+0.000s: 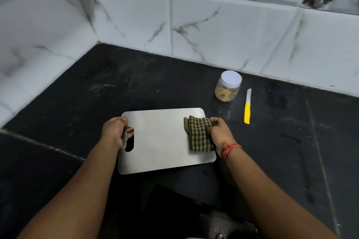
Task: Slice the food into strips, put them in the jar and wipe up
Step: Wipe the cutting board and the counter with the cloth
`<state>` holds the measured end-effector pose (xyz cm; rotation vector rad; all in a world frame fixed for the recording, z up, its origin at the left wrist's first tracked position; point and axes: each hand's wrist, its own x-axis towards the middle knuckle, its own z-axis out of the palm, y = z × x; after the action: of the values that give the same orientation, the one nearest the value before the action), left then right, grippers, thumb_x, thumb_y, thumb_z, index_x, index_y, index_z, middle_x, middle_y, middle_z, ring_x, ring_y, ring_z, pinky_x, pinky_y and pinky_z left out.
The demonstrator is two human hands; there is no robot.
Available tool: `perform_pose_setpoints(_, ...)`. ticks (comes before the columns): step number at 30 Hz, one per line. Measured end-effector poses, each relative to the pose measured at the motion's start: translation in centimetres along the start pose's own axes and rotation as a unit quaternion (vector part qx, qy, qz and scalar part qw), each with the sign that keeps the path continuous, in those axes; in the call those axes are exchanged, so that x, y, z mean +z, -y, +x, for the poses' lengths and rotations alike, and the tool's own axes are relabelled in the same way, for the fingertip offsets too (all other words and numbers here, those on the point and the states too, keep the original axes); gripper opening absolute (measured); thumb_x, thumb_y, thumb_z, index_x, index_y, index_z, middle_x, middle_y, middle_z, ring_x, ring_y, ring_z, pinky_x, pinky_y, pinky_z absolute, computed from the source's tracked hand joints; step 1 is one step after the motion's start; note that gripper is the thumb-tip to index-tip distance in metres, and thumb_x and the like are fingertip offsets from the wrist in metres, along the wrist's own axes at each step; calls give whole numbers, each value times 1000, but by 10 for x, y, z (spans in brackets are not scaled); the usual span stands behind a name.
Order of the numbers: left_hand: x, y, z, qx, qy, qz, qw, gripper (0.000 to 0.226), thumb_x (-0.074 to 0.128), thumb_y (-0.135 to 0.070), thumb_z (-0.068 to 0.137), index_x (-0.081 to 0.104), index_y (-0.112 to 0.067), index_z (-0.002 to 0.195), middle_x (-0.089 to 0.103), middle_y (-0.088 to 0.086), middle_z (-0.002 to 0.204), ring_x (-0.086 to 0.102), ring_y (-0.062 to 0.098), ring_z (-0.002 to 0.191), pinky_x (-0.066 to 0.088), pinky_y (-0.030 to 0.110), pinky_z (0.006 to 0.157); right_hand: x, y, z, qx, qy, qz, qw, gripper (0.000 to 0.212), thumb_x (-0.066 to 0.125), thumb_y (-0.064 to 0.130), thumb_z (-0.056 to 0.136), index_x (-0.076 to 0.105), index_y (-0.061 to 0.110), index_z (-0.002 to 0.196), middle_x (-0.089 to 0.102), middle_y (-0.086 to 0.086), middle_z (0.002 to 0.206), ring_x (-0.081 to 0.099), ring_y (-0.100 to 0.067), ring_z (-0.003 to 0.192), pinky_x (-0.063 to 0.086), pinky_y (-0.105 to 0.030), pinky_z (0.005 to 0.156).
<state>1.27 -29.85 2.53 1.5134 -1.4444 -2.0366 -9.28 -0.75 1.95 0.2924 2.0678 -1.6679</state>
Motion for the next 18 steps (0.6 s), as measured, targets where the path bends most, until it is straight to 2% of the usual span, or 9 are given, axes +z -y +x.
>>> perform_pose_setpoints(2, -11, -4, 7, 1, -13, -18, 1000, 18, 41, 1, 101, 58, -6, 102, 55, 11, 84, 47, 17, 57, 46, 27, 43, 20, 9, 9, -6, 8, -3, 1000, 28, 50, 2, 87, 57, 19, 109, 68, -5, 103, 64, -19, 90, 54, -41, 86)
perform_pose_setpoints(5, -17, -4, 15, 8, -39, -17, 999, 24, 37, 5, 97, 55, -7, 87, 56, 14, 92, 49, 19, 63, 52, 30, 52, 41, 16, 16, -9, 8, -16, 1000, 30, 46, 0, 87, 56, 21, 105, 66, -2, 98, 61, -15, 82, 53, -36, 79)
perform_pose_setpoints(7, -20, 0, 22, 17, -75, 9, 997, 18, 41, 0, 98, 58, -5, 94, 57, 15, 95, 54, 20, 66, 51, 30, 56, 49, 17, 15, -19, 7, -21, 1000, 31, 44, -1, 87, 55, 24, 101, 65, 0, 98, 60, -13, 82, 52, -32, 76)
perform_pose_setpoints(9, -22, 2, 25, 44, -115, 77, 989, 20, 46, -9, 97, 64, -4, 104, 62, 12, 89, 61, 22, 68, 50, 30, 54, 50, 16, 11, -31, 9, -25, 999, 33, 44, -2, 88, 56, 24, 104, 65, 1, 101, 62, -12, 86, 52, -30, 75)
perform_pose_setpoints(11, -22, 3, 24, 93, -133, 142, 977, 23, 48, -15, 96, 67, -8, 107, 64, 9, 87, 62, 23, 72, 50, 33, 56, 48, 13, 9, -45, 14, -21, 999, 35, 46, -2, 89, 57, 23, 110, 66, 0, 104, 64, -14, 90, 52, -29, 74)
perform_pose_setpoints(13, -17, 3, 16, 150, -140, 179, 962, 19, 49, -17, 98, 67, -19, 104, 66, 9, 104, 62, 23, 86, 57, 41, 74, 43, 10, 7, -52, 13, -6, 999, 38, 48, -3, 89, 58, 24, 114, 66, 0, 107, 66, -15, 93, 52, -28, 72)
perform_pose_setpoints(14, -14, 3, 10, 176, -142, 196, 954, 22, 49, -16, 99, 66, -20, 112, 64, 5, 113, 60, 20, 96, 55, 40, 85, 40, 8, 7, -55, 10, 2, 998, 39, 48, -3, 89, 58, 24, 115, 66, 0, 108, 66, -16, 93, 52, -28, 73)
perform_pose_setpoints(16, -6, 2, 1, 222, -125, 230, 939, 32, 49, -16, 100, 62, -16, 129, 59, 0, 124, 55, 16, 110, 46, 31, 94, 32, 7, 4, -57, 3, 20, 998, 40, 48, -5, 89, 59, 24, 114, 66, -1, 108, 66, -15, 92, 54, -29, 76)
perform_pose_setpoints(18, 7, 6, -6, 277, -89, 291, 911, 34, 51, -16, 99, 61, -13, 131, 58, 5, 130, 54, 21, 119, 43, 33, 100, 22, 4, 1, -55, 1, 42, 998, 41, 47, -7, 89, 60, 23, 114, 67, -2, 109, 67, -16, 94, 56, -32, 81)
